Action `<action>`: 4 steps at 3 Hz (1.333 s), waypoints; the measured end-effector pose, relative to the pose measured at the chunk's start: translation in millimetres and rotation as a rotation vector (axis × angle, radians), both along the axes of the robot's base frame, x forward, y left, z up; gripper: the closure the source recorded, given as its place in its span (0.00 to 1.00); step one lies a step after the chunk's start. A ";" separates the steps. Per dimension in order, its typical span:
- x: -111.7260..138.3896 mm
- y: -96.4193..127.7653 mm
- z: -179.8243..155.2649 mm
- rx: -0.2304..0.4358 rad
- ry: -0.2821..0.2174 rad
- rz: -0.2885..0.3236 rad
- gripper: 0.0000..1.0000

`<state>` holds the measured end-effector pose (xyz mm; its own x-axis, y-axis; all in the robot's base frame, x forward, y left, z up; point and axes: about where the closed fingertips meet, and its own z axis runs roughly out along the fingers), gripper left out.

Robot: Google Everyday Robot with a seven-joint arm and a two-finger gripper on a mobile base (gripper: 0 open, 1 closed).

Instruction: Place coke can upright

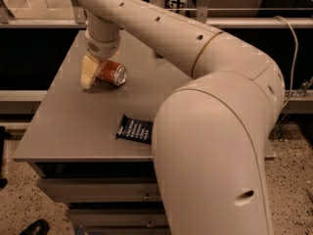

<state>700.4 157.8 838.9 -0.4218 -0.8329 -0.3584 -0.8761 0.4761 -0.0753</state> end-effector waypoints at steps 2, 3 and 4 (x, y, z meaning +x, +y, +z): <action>9.1 -19.2 8.8 -0.037 -0.040 -0.023 0.63; 5.7 -36.5 34.1 0.024 -0.092 -0.027 0.86; -2.3 -63.4 62.4 0.152 -0.165 -0.020 1.00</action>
Offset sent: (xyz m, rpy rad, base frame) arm 0.0153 -0.0381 0.0353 -0.0451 -0.1015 -0.0436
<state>698.1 94.4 901.3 -0.3631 -0.7560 -0.5447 -0.8482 0.5101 -0.1426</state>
